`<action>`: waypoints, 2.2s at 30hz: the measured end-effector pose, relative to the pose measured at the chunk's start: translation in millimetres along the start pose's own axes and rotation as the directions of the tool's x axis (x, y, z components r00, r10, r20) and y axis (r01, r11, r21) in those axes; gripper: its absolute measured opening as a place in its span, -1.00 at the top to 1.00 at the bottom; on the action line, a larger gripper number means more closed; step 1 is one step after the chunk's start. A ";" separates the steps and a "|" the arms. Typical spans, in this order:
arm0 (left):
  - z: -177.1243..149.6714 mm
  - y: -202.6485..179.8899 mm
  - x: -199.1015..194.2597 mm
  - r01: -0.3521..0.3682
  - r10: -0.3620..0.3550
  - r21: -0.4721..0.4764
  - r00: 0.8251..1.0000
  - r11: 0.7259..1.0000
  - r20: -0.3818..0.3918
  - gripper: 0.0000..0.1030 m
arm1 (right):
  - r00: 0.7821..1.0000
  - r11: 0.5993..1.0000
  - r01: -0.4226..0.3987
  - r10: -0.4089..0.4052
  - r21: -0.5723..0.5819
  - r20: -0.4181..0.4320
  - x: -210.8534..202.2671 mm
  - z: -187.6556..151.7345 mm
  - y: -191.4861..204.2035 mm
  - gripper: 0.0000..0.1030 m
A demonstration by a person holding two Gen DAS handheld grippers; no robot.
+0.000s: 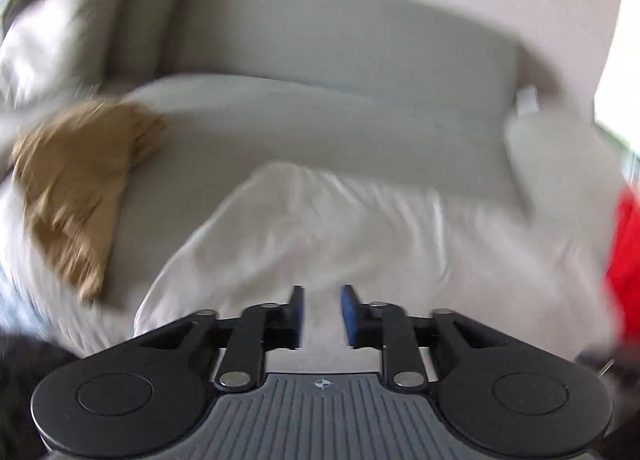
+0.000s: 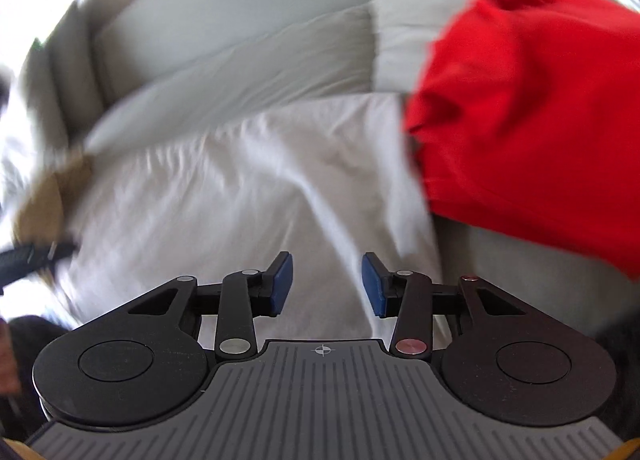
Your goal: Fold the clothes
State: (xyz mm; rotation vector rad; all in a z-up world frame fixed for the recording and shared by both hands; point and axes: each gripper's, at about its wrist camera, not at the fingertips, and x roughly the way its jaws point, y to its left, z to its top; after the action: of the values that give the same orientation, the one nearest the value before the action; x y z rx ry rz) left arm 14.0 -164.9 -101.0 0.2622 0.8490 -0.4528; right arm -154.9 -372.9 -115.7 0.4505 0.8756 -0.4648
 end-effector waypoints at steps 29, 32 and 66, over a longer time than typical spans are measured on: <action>38.1 -8.9 54.1 0.078 -0.081 0.146 0.997 0.986 0.011 0.67 | 0.990 0.913 -0.039 0.090 0.406 -0.109 71.0 147.4 -81.4 0.40; 36.8 -10.0 52.8 0.077 -0.081 0.160 0.997 0.984 0.017 0.67 | 0.993 0.932 -0.035 0.074 0.360 -0.095 76.8 148.3 -75.2 0.99; -43.0 -48.2 -33.5 0.212 -0.176 0.328 0.975 0.920 -0.136 0.36 | 0.984 0.860 -0.125 0.170 0.495 -0.048 -52.3 -35.0 -78.7 -0.19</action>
State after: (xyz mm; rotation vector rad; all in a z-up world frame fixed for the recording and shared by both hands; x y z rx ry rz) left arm -56.9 -180.6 -104.8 0.5281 0.9000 -0.7813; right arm -249.4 -407.0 -107.6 1.0098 0.7971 -0.5283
